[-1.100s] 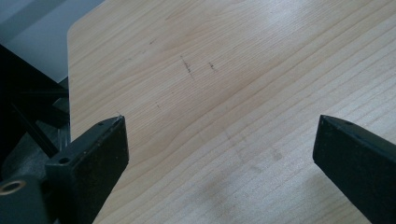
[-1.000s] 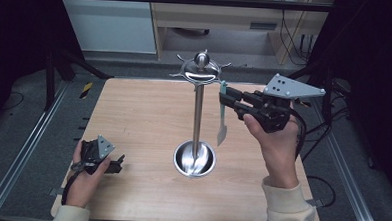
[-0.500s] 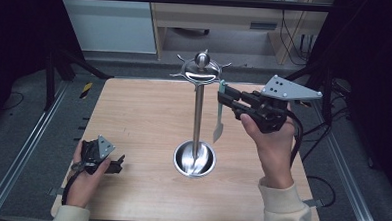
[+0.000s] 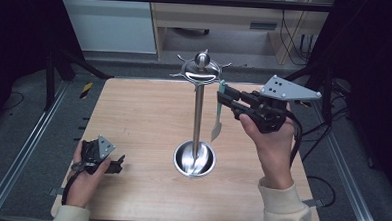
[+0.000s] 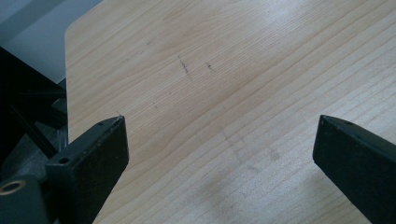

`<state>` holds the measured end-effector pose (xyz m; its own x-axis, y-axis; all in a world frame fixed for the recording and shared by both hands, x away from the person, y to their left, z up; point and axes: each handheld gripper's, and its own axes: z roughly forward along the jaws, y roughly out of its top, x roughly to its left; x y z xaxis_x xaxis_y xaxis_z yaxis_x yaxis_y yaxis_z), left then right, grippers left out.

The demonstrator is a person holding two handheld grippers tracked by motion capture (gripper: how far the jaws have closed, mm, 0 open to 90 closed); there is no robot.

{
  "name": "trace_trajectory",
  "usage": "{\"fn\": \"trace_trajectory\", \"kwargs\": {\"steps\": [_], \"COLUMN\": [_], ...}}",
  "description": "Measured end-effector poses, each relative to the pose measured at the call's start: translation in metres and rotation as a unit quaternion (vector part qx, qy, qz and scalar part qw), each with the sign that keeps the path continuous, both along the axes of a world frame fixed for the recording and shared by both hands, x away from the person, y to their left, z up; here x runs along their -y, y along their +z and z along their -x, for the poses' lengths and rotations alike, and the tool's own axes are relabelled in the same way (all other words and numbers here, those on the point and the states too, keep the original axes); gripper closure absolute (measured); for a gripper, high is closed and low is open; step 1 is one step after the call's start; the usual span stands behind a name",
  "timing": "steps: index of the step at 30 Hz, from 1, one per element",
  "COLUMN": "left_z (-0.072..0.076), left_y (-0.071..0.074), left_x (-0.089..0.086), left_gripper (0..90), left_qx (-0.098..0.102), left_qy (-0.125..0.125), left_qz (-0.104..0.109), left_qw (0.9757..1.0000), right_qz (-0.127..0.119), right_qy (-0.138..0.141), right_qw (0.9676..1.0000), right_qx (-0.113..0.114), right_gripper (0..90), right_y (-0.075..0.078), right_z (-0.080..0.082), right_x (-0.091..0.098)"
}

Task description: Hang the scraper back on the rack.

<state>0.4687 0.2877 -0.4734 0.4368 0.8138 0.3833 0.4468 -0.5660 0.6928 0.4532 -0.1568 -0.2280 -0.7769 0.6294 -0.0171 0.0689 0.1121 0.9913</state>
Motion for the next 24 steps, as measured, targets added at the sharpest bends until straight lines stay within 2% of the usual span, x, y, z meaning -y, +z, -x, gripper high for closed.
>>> {"fn": "trace_trajectory", "kwargs": {"steps": [10, 19, 24], "left_z": [-0.0002, -0.0004, -0.0004], "left_y": [-0.0003, 0.0003, 0.0005], "left_x": [0.0003, -0.0001, -0.0002], "left_gripper": [3.2, 3.2, 3.2], "left_qx": [-0.002, -0.002, -0.002], "left_qy": [-0.001, -0.001, -0.002], "left_qz": [0.000, 0.001, 0.001], "left_qw": [1.0000, 1.0000, 1.0000], "right_qz": [0.002, 0.038, 0.044], "right_qy": [-0.001, -0.035, -0.040], "right_qw": [1.0000, 0.9986, 0.9981], "right_qx": [0.000, -0.008, -0.015], "right_gripper": [66.7, 51.5, 47.1], "right_y": [0.0006, -0.0012, -0.0032], "right_z": [-0.0002, 0.0014, 0.0004], "right_x": [-0.0006, 0.0034, 0.0078]}}
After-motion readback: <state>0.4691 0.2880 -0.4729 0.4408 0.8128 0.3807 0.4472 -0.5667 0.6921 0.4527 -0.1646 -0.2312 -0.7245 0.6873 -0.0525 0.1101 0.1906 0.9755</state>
